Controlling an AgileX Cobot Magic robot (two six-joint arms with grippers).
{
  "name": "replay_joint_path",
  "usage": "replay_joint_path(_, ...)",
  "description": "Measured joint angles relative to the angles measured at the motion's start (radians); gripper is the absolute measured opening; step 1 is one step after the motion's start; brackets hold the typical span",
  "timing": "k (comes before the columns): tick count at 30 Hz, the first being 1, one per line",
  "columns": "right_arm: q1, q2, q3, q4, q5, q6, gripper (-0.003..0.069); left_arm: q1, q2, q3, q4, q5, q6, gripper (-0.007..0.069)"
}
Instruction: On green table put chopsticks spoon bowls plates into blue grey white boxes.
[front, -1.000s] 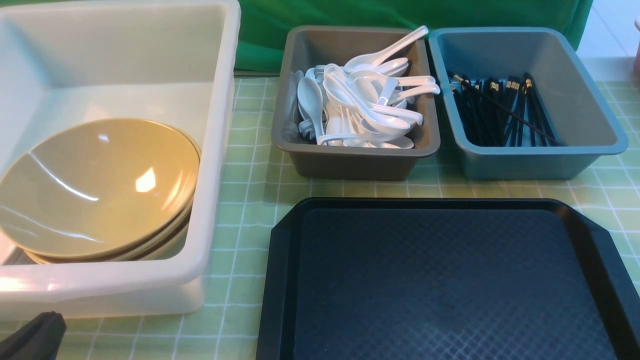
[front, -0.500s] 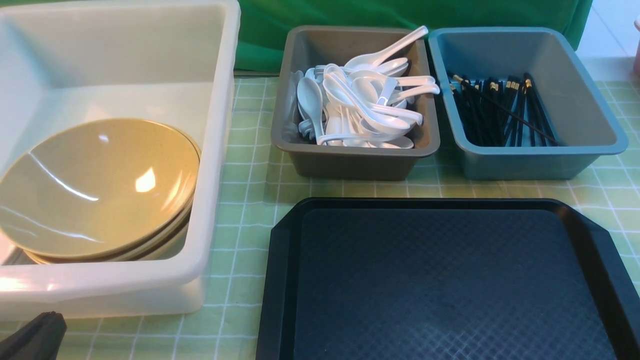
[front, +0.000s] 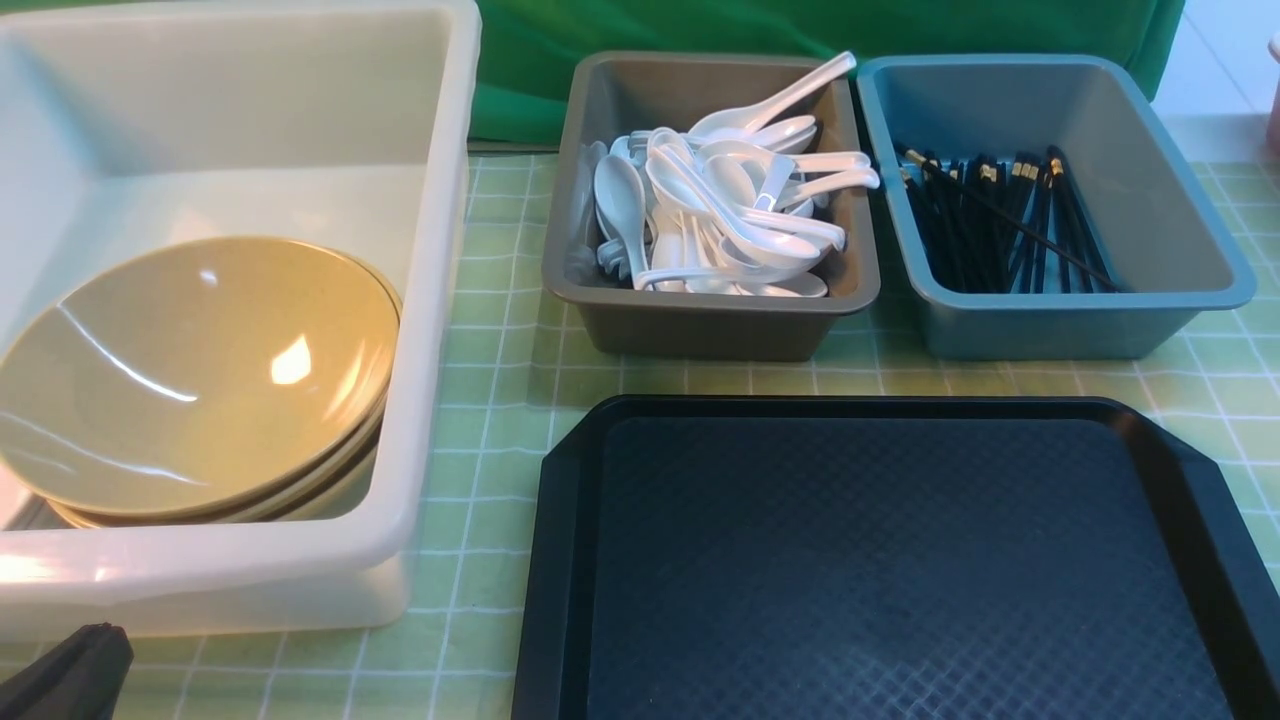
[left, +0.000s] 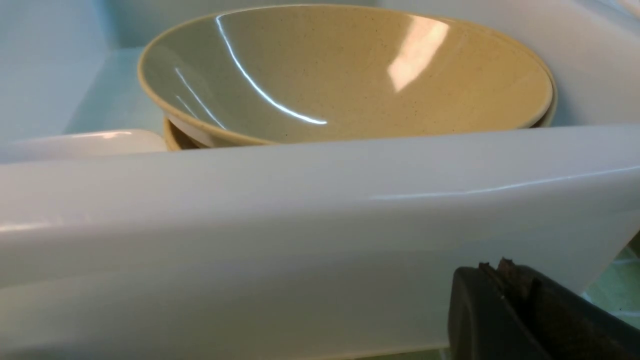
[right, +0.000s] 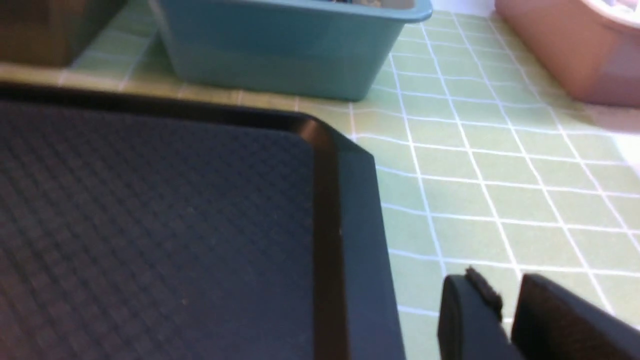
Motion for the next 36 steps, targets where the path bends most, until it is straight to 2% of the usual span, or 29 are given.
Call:
replay_joint_path(6,0.000,0.000,0.000,0.000,-0.002,0.056,0.0155,0.000,0.000,0.000,0.000,0.000,0.000,-0.0001)
replay_joint_path(36,0.000,0.000,0.002,0.000,-0.006,0.058,0.0183,0.000,0.000,0.000,0.000,0.000,0.000,-0.0001)
